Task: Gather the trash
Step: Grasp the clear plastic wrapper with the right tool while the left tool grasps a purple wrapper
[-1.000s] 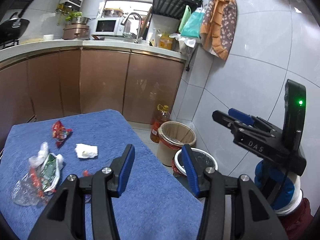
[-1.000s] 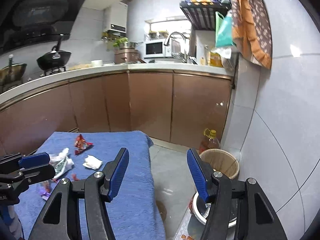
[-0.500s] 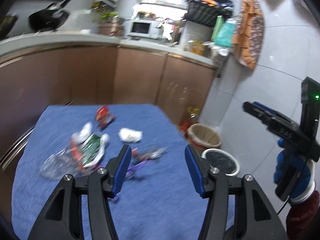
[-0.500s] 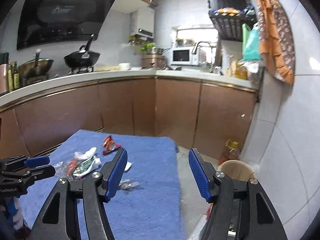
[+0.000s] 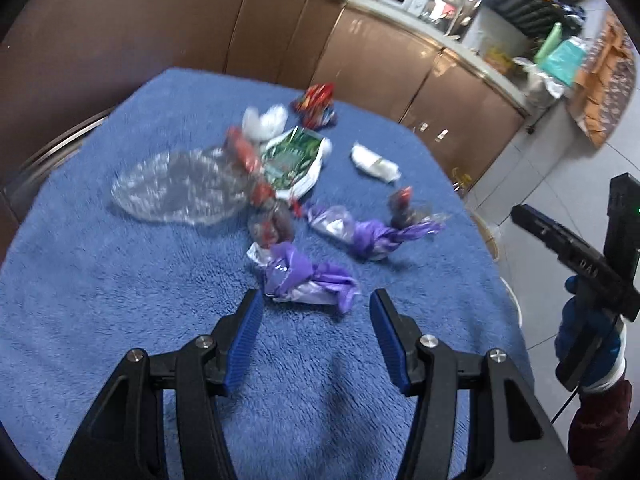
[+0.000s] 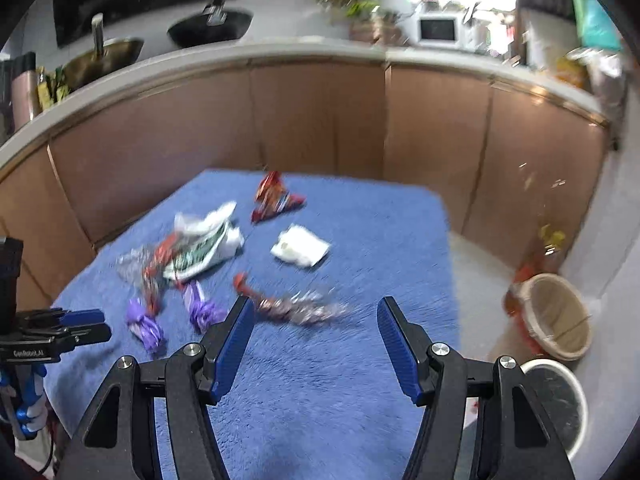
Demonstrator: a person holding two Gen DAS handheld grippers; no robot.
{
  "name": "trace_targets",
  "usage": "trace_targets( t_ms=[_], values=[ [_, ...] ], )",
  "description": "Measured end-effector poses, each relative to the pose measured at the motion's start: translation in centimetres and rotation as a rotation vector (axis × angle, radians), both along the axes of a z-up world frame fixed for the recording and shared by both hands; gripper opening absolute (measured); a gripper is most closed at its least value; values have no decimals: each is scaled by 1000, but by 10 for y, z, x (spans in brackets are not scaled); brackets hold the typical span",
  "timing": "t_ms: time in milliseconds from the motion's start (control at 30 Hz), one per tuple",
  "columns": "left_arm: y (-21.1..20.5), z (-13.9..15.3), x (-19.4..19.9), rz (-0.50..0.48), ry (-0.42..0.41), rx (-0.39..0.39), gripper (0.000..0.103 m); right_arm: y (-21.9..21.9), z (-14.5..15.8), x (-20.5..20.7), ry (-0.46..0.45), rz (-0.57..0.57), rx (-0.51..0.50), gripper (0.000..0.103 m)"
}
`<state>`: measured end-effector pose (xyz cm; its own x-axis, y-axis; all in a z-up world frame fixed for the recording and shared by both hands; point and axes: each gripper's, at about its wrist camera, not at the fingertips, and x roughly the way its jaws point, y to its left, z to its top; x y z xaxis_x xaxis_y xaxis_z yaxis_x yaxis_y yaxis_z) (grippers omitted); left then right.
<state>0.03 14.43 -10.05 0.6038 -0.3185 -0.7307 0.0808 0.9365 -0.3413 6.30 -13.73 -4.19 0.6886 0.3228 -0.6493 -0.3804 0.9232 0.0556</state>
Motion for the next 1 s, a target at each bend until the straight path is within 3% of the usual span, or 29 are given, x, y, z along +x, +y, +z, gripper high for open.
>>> trace_targets(
  t_ms=[133, 333, 567, 600, 800, 867, 1000],
  values=[
    [-5, -12, 19, 21, 52, 6, 54, 11, -32, 25, 68, 77, -20, 61],
    [-18, -28, 41, 30, 119, 19, 54, 22, -56, 60, 108, 157, -39, 61],
    [-36, -28, 47, 22, 104, 85, 52, 39, -75, 81, 127, 254, -78, 61],
    [-36, -28, 48, 21, 102, 87, 48, 41, -78, 83, 132, 259, -82, 60],
    [-40, -27, 47, 8, 91, 88, 39, 41, -82, 88, 167, 282, -71, 34],
    [-40, -27, 46, 7, 90, 71, 35, 43, -84, 87, 172, 289, -80, 19],
    [-36, -27, 43, 13, 87, 44, 31, 46, -84, 84, 170, 293, -89, 12]
  ],
)
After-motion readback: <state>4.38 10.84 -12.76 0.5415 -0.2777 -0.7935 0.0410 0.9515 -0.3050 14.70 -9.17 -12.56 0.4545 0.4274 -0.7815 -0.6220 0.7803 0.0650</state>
